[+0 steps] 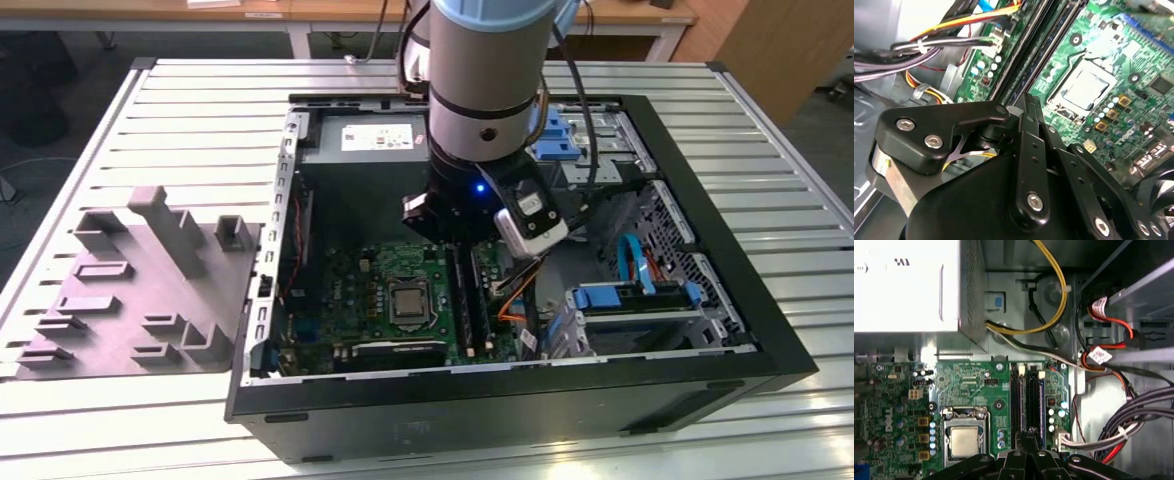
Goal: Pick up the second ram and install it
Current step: 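Press down the second ram until it locks into place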
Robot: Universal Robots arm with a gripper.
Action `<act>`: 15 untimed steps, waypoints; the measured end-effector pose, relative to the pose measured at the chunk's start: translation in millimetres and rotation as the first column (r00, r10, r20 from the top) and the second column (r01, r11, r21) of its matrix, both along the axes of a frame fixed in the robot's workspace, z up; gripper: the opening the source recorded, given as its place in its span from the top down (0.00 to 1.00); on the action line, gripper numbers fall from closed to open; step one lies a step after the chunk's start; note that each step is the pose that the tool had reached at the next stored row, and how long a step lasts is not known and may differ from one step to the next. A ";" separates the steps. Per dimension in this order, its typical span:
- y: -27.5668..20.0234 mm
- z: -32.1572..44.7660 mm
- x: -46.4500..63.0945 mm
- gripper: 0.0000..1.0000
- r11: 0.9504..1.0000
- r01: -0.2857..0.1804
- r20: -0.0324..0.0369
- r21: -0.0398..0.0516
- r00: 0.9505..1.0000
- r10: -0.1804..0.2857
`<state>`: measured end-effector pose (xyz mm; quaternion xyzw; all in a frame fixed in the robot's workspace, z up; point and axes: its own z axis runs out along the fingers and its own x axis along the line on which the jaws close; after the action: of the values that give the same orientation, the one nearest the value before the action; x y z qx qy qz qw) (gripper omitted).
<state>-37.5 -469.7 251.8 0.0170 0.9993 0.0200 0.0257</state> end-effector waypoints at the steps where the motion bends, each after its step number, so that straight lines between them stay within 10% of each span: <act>1: 2.0 -0.1 0.0 0.89 1.000 0.000 0.000 0.000 1.000 0.000; 15: 13.8 -4.5 3.1 0.89 1.000 0.000 0.000 0.000 1.000 0.000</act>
<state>-34.4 -455.9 247.2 0.0171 0.9993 0.0202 0.0257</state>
